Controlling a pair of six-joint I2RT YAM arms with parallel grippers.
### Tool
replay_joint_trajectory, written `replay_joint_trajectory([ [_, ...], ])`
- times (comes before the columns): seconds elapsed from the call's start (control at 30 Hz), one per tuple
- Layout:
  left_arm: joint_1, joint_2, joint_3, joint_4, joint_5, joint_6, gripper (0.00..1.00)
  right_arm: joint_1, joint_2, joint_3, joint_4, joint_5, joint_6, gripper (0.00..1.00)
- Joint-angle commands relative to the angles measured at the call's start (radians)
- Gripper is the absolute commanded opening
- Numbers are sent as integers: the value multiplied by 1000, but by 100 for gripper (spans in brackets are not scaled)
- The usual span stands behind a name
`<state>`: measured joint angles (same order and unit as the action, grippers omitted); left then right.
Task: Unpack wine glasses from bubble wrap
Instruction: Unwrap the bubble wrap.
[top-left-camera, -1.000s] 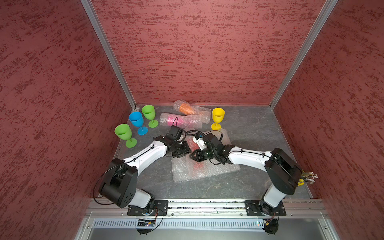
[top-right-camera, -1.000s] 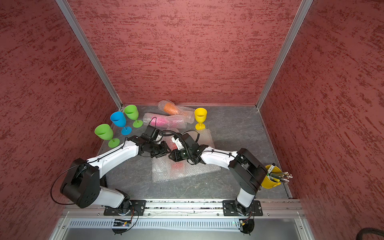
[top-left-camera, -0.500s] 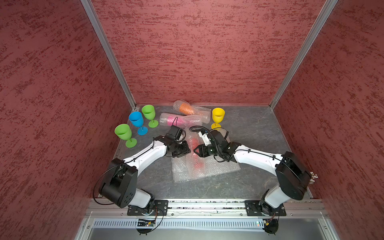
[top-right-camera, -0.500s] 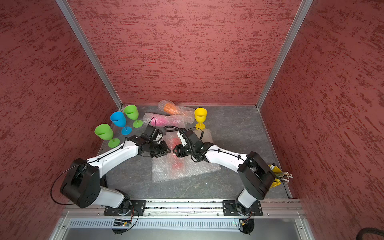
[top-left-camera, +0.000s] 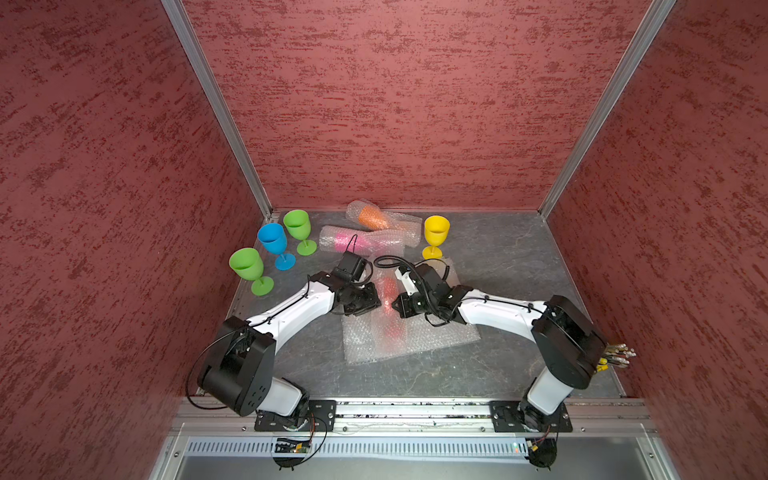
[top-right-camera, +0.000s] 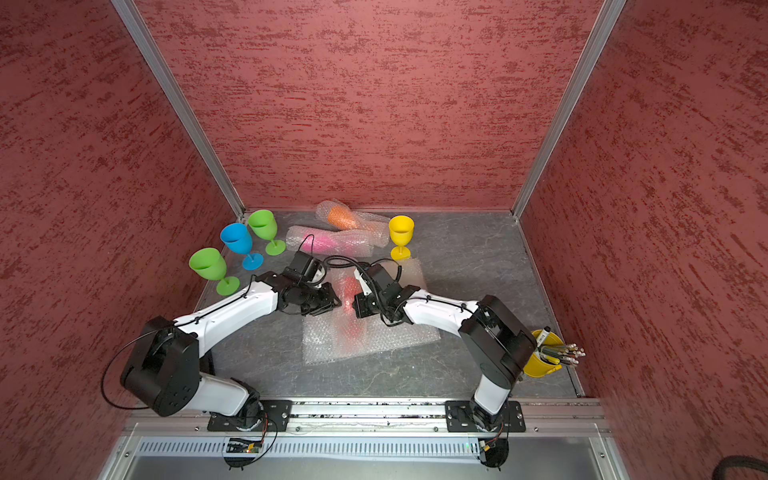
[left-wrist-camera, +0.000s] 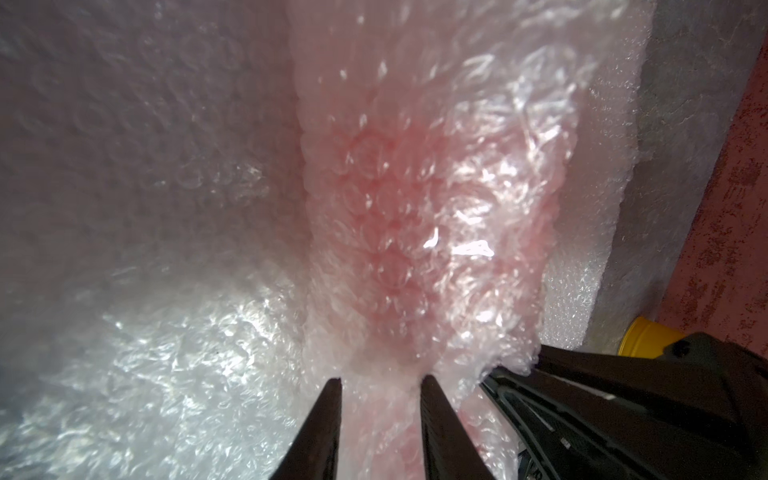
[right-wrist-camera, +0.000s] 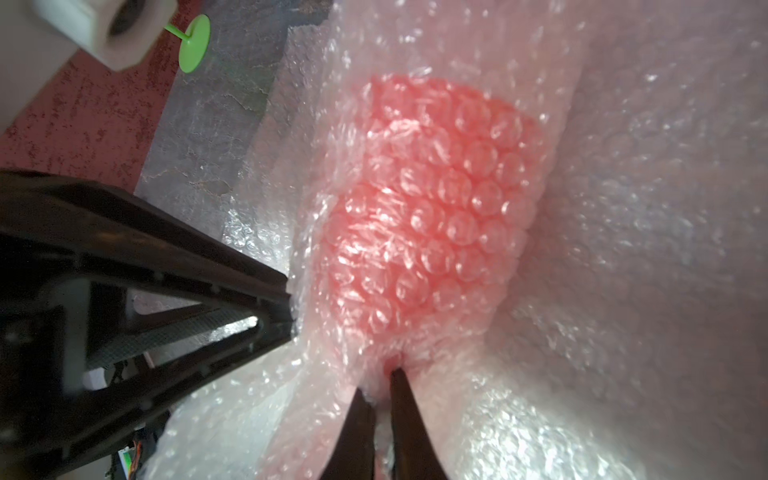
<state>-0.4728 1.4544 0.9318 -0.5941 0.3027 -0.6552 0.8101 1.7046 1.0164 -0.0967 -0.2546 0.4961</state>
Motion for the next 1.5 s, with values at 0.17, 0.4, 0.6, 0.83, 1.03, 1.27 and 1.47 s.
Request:
replay_joint_trajectory([
  [0.17, -17, -28, 42, -47, -36, 35, 45, 12, -45, 19, 40, -17, 36, 0],
  [0.4, -66, -1, 88, -68, -63, 59, 54, 29, -44, 37, 35, -13, 52, 1],
  [0.6, -89, 41, 112, -82, -122, 70, 54, 32, -42, 45, 30, -16, 54, 2],
  [0.83, -77, 25, 93, -80, -155, 68, 36, 32, -49, 34, 22, 8, 42, 1],
  [1.03, -58, -23, 62, -87, -173, 56, 12, 27, -62, 6, 28, 39, 19, 0],
  [1.27, -3, -91, 5, -93, -167, 25, 0, -37, -96, -87, 115, -45, -19, 0],
  [1.47, 31, -139, -19, -99, -143, -1, 0, -123, -145, -134, 149, -168, -12, 0],
])
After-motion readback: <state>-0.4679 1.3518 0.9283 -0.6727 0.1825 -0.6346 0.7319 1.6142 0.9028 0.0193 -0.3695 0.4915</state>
